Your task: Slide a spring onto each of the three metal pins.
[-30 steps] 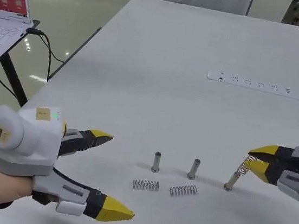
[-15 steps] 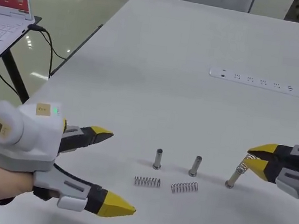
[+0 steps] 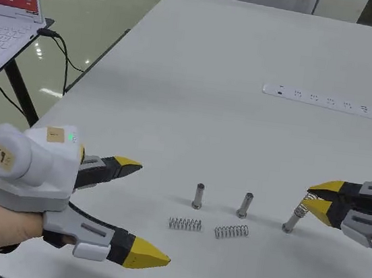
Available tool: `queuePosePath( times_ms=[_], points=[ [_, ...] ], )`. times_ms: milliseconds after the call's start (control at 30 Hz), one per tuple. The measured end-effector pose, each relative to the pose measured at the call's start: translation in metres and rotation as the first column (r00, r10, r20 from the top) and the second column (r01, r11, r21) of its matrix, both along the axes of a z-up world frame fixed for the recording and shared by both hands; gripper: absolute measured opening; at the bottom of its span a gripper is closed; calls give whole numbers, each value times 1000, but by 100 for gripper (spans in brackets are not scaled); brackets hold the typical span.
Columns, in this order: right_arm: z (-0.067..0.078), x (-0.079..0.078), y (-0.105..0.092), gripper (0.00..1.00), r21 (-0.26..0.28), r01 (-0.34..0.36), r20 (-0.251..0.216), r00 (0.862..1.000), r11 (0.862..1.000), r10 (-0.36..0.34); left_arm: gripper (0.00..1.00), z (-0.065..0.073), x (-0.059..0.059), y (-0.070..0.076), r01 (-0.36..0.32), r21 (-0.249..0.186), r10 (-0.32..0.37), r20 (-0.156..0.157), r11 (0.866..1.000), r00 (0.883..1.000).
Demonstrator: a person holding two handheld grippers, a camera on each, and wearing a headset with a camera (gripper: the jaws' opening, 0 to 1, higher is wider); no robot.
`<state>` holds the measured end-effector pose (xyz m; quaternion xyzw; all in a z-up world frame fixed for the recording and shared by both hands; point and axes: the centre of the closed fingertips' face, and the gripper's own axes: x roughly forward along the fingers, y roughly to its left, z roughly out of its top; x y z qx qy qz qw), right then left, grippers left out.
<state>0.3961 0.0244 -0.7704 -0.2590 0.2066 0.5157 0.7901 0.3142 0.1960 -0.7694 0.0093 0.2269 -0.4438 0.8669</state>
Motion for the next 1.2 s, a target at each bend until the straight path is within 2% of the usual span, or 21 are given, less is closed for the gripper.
queuePosePath(
  times_ms=[367, 667, 700, 733, 767, 967, 1200],
  points=[
    [-27, 0, -2, 7, -26, 11, -43, 999, 1000, -12, 98, -1, -1, 0, 1, 0, -1, -8, 1000, 1000],
    [-49, -2, -5, 7, -62, 20, -74, 997, 998, -25, 98, 1, 0, 0, 0, 1, 0, 0, 1000, 1000],
    [-46, -1, -4, 8, -40, 22, -67, 997, 999, -25, 97, 1, 0, -1, 1, 0, -1, 0, 1000, 1000],
    [-47, -1, -4, 8, -35, 37, -89, 995, 999, -40, 97, 1, 0, -1, 0, -1, 0, -3, 1000, 1000],
    [-46, 0, -5, 8, -34, 35, -84, 996, 999, -38, 97, 1, 1, -1, 0, -1, 0, -2, 1000, 1000],
    [-46, -1, -5, 8, -52, 16, -75, 997, 999, -20, 97, 4, 4, -6, 2, -12, -2, 5, 1000, 1000],
    [-46, 0, -5, 8, -53, 24, -87, 996, 998, -29, 97, 2, 1, -6, 7, -9, -7, 0, 1000, 1000]
  ],
)
